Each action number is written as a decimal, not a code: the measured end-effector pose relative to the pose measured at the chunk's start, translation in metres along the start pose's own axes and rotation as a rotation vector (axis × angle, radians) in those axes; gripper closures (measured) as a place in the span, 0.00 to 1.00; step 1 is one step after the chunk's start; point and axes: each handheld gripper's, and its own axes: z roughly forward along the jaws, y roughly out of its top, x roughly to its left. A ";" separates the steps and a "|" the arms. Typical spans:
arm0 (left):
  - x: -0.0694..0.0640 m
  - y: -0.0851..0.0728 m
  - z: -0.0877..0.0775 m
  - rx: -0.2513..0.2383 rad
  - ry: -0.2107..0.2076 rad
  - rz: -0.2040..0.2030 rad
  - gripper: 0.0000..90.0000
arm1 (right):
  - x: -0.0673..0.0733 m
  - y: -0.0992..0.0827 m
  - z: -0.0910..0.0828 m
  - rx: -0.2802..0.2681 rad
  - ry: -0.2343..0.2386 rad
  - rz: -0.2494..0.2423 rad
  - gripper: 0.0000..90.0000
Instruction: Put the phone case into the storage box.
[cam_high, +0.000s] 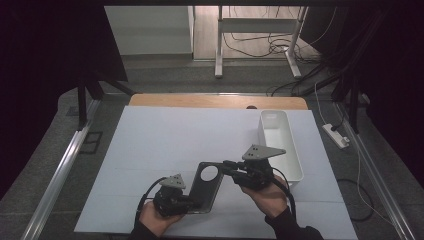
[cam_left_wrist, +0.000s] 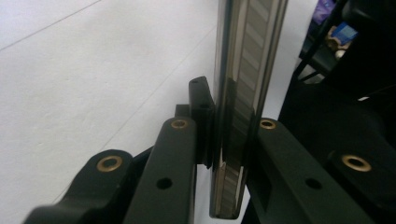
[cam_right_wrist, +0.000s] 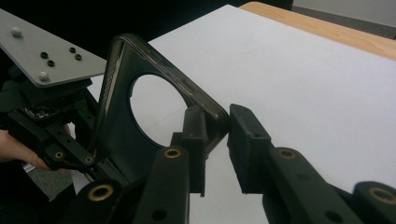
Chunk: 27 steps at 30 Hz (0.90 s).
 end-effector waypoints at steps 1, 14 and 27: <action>0.000 0.000 0.000 -0.001 -0.003 -0.001 0.94 | 0.000 0.000 0.000 -0.001 0.000 -0.001 0.86; 0.005 -0.001 0.005 -0.004 -0.039 -0.004 0.94 | 0.000 0.001 -0.002 -0.009 0.005 0.003 0.89; 0.002 0.001 0.006 -0.053 0.032 0.034 0.51 | 0.001 0.002 -0.003 -0.015 -0.008 0.013 0.89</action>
